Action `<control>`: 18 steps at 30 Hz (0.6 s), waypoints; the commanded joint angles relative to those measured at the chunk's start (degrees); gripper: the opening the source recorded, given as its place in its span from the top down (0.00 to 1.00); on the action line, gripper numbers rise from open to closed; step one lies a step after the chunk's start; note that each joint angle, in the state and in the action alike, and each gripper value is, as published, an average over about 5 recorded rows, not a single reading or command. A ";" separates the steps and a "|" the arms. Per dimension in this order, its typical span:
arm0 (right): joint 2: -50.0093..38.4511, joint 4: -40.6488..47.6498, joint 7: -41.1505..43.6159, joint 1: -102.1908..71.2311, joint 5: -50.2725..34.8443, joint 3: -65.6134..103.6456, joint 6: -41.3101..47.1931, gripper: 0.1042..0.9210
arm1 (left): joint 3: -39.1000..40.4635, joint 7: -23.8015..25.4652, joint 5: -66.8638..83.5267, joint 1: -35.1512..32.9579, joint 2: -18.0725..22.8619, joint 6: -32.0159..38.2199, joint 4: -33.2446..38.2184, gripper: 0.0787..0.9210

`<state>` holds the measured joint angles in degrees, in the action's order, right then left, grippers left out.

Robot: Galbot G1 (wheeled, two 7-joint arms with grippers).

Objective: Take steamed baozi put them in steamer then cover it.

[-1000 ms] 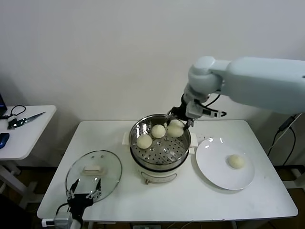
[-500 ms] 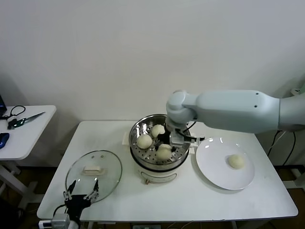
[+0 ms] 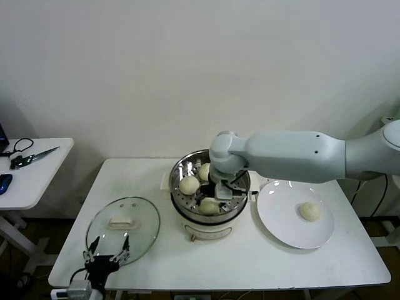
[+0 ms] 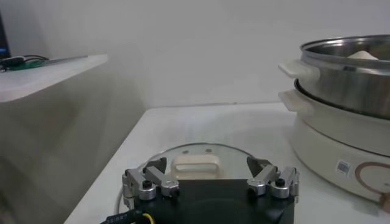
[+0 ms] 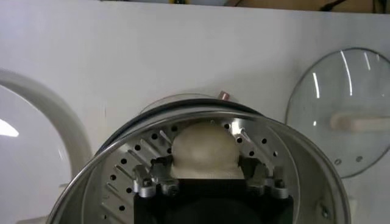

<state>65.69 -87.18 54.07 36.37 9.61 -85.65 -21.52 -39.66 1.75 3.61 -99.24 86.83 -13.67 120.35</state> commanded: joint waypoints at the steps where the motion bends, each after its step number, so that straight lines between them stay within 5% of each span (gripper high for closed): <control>1: -1.41 0.41 2.95 4.97 -6.08 -0.37 -1.51 0.14 | 0.10 0.03 -0.02 0.25 0.02 -0.13 0.01 0.12; 9: -9.63 6.20 8.33 16.79 -21.84 -4.10 0.56 0.12 | 0.19 0.07 0.00 0.62 -0.01 -0.31 0.04 0.12; 18: -24.79 14.52 11.75 27.25 -35.81 -19.96 13.96 0.12 | 0.69 0.18 0.01 1.68 0.03 -0.60 -0.16 0.12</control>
<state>54.38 -79.44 61.88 52.92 -11.16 -93.36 -17.07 -39.23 1.88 3.62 -98.11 86.83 -14.15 120.38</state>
